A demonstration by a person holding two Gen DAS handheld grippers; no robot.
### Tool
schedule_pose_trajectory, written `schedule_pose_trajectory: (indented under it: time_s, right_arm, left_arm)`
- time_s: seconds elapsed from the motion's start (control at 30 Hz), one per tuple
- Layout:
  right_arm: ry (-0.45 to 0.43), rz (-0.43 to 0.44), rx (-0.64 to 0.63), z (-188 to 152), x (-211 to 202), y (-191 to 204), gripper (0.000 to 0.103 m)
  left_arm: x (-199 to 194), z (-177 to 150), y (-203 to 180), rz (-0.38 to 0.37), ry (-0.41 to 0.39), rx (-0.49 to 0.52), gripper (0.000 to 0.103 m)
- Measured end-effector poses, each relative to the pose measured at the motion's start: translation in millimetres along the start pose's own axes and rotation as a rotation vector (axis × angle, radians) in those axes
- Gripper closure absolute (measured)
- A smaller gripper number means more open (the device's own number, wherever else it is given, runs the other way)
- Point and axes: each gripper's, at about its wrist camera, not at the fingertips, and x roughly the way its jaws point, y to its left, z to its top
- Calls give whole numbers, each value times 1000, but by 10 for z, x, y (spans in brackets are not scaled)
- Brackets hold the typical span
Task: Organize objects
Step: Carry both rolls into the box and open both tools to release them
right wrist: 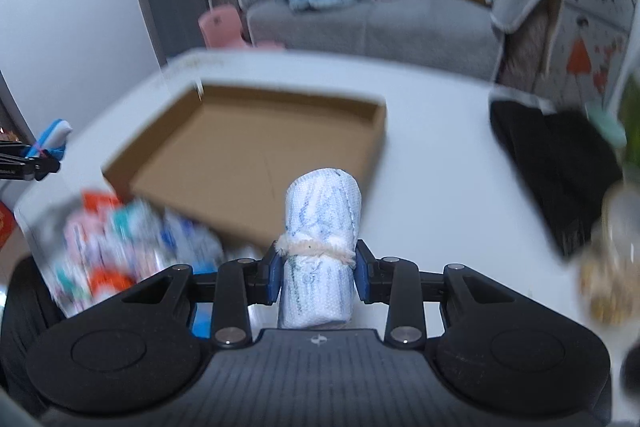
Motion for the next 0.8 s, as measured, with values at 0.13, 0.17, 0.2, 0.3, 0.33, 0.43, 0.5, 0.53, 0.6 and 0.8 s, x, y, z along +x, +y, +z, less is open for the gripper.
schedule_pose_trajectory:
  time_s: [0.13, 0.17, 0.2, 0.3, 0.33, 0.43, 0.5, 0.53, 0.6, 0.8]
  right_arm:
    - [-61, 66, -35, 538, 148, 243, 71]
    - [-69, 77, -41, 649, 226, 314, 71]
    - [-73, 89, -48, 780, 304, 385, 71]
    - [-72, 125, -66, 1074, 571, 556, 71]
    - [-65, 138, -67, 1159, 677, 598, 71]
    - [-28, 160, -67, 1343, 1058, 693, 71]
    - [10, 148, -69, 1426, 1355, 714, 71]
    - [28, 142, -64, 1456, 1484, 707, 71]
    - [63, 133, -49, 1487, 1715, 697, 71]
    - [113, 107, 5, 1449, 2186, 605, 71]
  left_arm:
    - [173, 539, -238, -21, -36, 18, 48]
    - [249, 659, -297, -35, -36, 13, 48]
    - [331, 757, -367, -34, -39, 18, 48]
    - [656, 996, -521, -36, -19, 26, 48]
    - [771, 1029, -558, -38, -10, 26, 48]
    - [1093, 1102, -638, -29, 21, 42, 48]
    - [1294, 1107, -656, -21, 36, 41, 48]
    - [1395, 1096, -647, -21, 48, 37, 48]
    - [1597, 1090, -638, -7, 72, 25, 48]
    - [2029, 1035, -617, 45, 121, -16, 48]
